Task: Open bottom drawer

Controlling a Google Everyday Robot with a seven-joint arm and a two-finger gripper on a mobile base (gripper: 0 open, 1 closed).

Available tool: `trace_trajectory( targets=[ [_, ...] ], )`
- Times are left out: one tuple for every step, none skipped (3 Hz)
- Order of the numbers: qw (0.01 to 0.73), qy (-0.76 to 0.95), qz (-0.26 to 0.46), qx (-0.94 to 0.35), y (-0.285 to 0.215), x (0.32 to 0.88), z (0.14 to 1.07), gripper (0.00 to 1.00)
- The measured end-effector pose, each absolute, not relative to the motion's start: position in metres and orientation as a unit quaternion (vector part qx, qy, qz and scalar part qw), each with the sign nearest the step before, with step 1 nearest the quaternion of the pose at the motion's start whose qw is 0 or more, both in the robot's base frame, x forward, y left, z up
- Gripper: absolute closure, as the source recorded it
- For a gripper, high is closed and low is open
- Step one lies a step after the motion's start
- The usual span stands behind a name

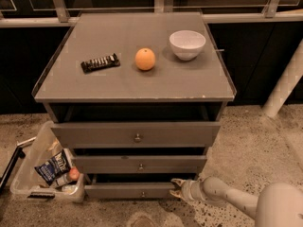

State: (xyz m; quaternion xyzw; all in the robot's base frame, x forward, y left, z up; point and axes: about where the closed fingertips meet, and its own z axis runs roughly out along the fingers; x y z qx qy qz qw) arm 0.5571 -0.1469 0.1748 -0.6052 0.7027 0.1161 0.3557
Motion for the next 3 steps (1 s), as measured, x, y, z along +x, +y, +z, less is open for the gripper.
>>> trace_trajectory(
  targets=[
    [0.356,0.703,0.116,-0.605,-0.147,0.557,0.175,0.34],
    [0.339,0.716,0.119,-0.598,-0.151,0.560,0.156,0.11],
    [0.339,0.717,0.119,-0.598,-0.151,0.560,0.158,0.15]
  ],
)
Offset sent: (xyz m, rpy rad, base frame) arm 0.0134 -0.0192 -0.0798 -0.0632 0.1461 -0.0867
